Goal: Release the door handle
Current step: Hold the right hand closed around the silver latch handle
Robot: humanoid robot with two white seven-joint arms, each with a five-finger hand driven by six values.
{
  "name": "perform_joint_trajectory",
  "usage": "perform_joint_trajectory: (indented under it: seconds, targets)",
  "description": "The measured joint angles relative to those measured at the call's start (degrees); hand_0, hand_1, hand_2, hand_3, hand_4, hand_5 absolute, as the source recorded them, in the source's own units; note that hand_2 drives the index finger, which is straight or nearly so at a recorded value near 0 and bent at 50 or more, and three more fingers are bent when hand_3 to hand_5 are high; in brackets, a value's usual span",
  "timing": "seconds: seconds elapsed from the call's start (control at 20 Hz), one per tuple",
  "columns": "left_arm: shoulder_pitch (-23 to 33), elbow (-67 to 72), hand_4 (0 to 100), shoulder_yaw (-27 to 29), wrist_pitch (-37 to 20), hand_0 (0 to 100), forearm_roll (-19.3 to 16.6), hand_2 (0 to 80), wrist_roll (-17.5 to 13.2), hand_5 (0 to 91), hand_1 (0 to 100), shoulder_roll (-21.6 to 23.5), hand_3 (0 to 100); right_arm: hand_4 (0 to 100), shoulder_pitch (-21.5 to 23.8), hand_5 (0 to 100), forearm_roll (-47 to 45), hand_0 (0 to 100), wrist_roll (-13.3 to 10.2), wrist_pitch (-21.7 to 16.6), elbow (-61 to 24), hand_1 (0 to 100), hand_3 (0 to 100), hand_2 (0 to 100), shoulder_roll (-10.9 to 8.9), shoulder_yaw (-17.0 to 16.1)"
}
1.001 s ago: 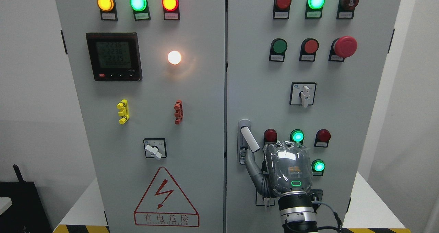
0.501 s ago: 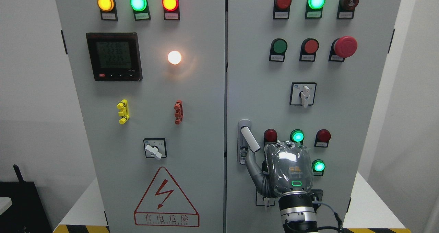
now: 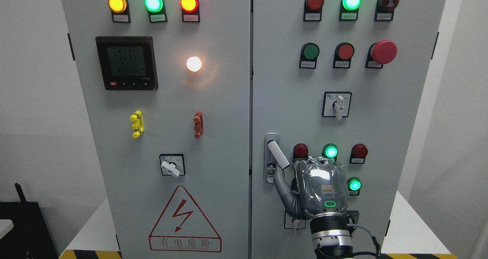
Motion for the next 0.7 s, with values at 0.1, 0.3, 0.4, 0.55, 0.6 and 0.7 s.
perform_joint_trajectory:
  seconds: [0.1, 0.3, 0.4, 0.55, 0.6, 0.7]
  targets:
    - [0.00, 0.00, 0, 0.00, 0.00, 12, 0.00, 0.0, 0.00, 0.0, 39, 0.00, 0, 100, 0.00, 96, -0.02, 63, 0.00, 0.09, -0.02, 0, 100, 100, 0.00, 0.00]
    - [0.00, 0.00, 0, 0.00, 0.00, 12, 0.00, 0.0, 0.00, 0.0, 39, 0.00, 0, 100, 0.00, 96, -0.04, 63, 0.01, 0.17, -0.05, 0, 100, 100, 0.00, -0.03]
    - [0.00, 0.00, 0, 0.00, 0.00, 12, 0.00, 0.0, 0.00, 0.0, 39, 0.00, 0, 100, -0.02, 96, -0.05, 64, 0.03, 0.21, -0.09, 0, 100, 100, 0.02, -0.04]
    - [0.00, 0.00, 0, 0.00, 0.00, 12, 0.00, 0.0, 0.00, 0.0, 39, 0.00, 0, 100, -0.05, 96, -0.07, 64, 0.03, 0.21, -0.12, 0, 100, 100, 0.04, -0.06]
    - [0.00, 0.00, 0, 0.00, 0.00, 12, -0.01, 0.0, 0.00, 0.0, 39, 0.00, 0, 100, -0.07, 96, -0.08, 64, 0.03, 0.21, -0.12, 0, 100, 100, 0.04, -0.07]
    - [0.00, 0.00, 0, 0.00, 0.00, 12, -0.02, 0.0, 0.00, 0.0, 39, 0.00, 0, 100, -0.12, 96, -0.10, 64, 0.05, 0.21, -0.13, 0, 100, 100, 0.05, -0.08]
